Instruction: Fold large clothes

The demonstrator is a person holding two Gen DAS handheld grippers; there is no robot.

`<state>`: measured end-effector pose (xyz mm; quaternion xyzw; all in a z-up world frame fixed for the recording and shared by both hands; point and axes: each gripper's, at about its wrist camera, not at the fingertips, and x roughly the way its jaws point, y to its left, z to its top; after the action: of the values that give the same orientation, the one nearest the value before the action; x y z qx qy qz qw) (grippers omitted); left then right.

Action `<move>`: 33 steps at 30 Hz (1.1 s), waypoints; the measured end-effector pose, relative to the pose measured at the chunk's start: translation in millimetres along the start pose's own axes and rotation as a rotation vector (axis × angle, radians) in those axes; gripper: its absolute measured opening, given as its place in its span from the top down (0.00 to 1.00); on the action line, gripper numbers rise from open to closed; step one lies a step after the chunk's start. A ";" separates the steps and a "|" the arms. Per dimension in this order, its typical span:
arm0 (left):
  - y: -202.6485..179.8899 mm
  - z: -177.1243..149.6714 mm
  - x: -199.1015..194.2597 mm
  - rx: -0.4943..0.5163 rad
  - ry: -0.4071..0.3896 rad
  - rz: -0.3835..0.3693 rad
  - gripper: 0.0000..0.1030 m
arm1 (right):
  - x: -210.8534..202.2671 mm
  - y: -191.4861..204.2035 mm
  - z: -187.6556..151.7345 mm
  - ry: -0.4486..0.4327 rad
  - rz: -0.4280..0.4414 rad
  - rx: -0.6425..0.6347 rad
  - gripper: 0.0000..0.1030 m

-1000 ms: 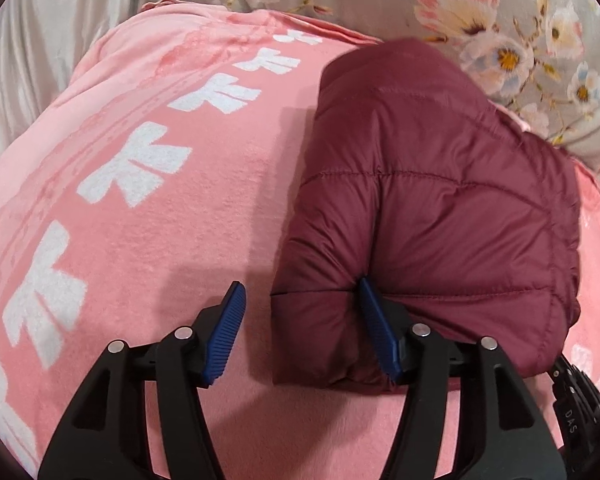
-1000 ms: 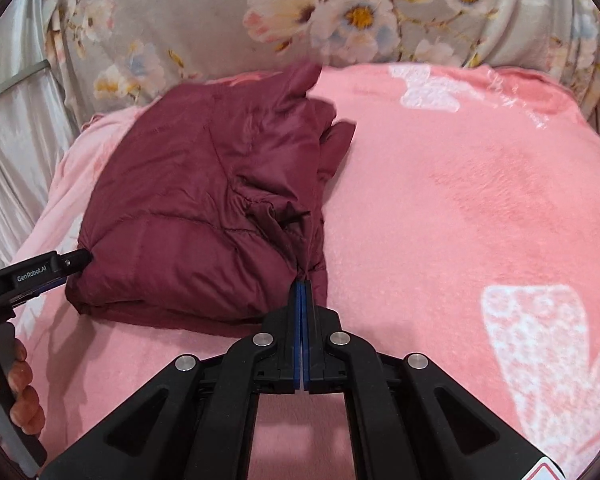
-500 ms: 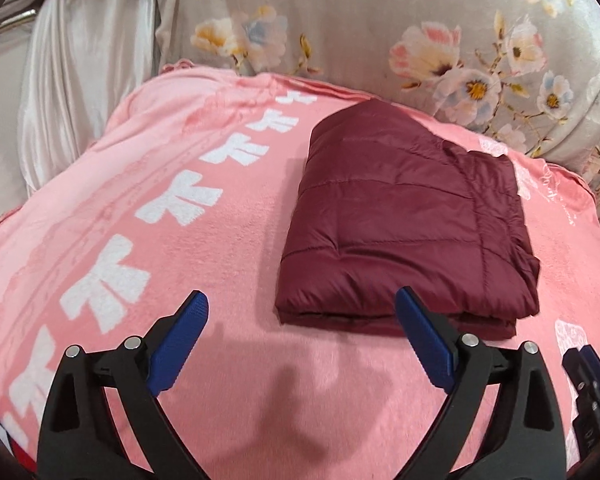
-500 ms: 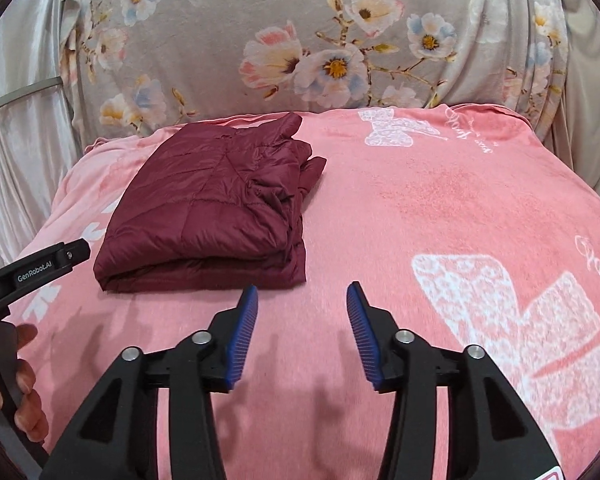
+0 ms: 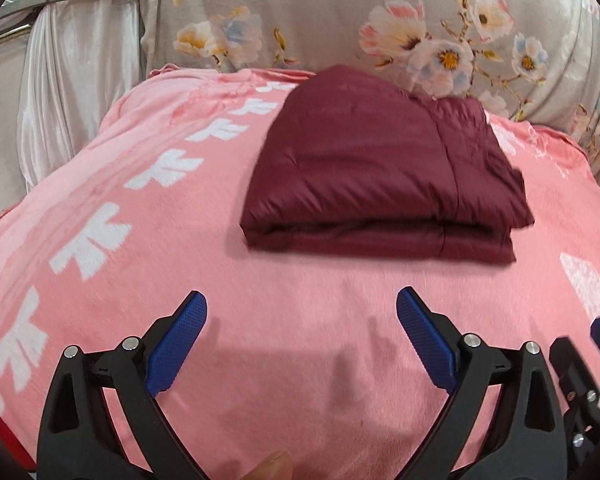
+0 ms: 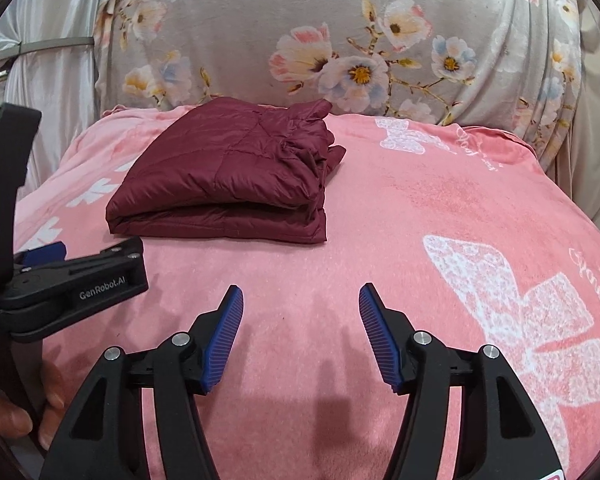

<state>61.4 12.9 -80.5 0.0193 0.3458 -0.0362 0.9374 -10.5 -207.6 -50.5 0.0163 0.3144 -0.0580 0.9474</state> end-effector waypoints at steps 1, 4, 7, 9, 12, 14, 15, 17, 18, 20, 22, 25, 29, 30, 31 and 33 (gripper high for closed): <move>-0.7 0.2 -0.8 0.003 -0.005 0.004 0.09 | 1.3 0.4 0.1 0.005 -0.002 -0.001 0.42; -1.0 -0.9 -4.1 0.000 -0.028 0.001 0.09 | 4.9 1.0 0.9 0.026 -0.001 0.010 0.42; 1.1 -1.4 -4.7 -0.011 -0.033 0.000 0.09 | 9.5 -3.1 4.5 0.043 0.006 0.048 0.42; 1.9 -0.9 -4.5 -0.015 -0.035 -0.001 0.09 | 14.3 -9.1 9.5 0.057 0.029 0.107 0.42; 1.3 -1.2 -5.0 -0.011 -0.037 -0.001 0.09 | 16.8 -11.4 14.3 0.049 0.029 0.132 0.42; 0.7 -1.3 -5.2 -0.006 -0.038 -0.001 0.09 | 20.8 -9.0 16.8 0.055 0.026 0.122 0.42; 0.3 -1.1 -5.2 -0.006 -0.037 -0.001 0.09 | 24.5 -5.6 16.4 0.073 0.024 0.106 0.42; 0.1 -1.1 -5.3 -0.007 -0.037 0.000 0.09 | 29.9 -1.2 15.2 0.101 0.015 0.085 0.42; 0.2 -1.1 -5.3 -0.007 -0.037 0.000 0.09 | 30.7 -0.9 15.0 0.105 0.012 0.081 0.42; -0.2 -1.2 -5.4 -0.007 -0.038 0.001 0.09 | 31.3 -1.6 14.4 0.109 0.005 0.086 0.42; -0.4 -1.2 -5.4 -0.005 -0.039 0.002 0.09 | 30.6 -3.2 13.7 0.105 0.003 0.094 0.42; -1.5 -1.3 -5.7 0.002 -0.042 0.006 0.09 | 29.5 -5.0 13.2 0.100 -0.005 0.103 0.42; -4.1 -1.4 -5.4 0.016 -0.044 0.010 0.09 | 27.6 -2.5 13.3 0.091 -0.010 0.088 0.42; -4.3 -1.5 -5.3 0.017 -0.044 0.010 0.09 | 27.0 -1.3 13.4 0.088 -0.012 0.081 0.42; -4.5 -1.6 -5.4 0.018 -0.044 0.010 0.09 | 26.3 -0.8 13.6 0.085 -0.014 0.076 0.42; -5.0 -1.6 -5.7 0.016 -0.045 0.011 0.09 | 25.2 2.0 13.5 0.080 -0.020 0.064 0.41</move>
<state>55.6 8.4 -78.1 0.0281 0.3241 -0.0343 0.9450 17.8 -209.0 -54.8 0.0457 0.3502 -0.0769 0.9324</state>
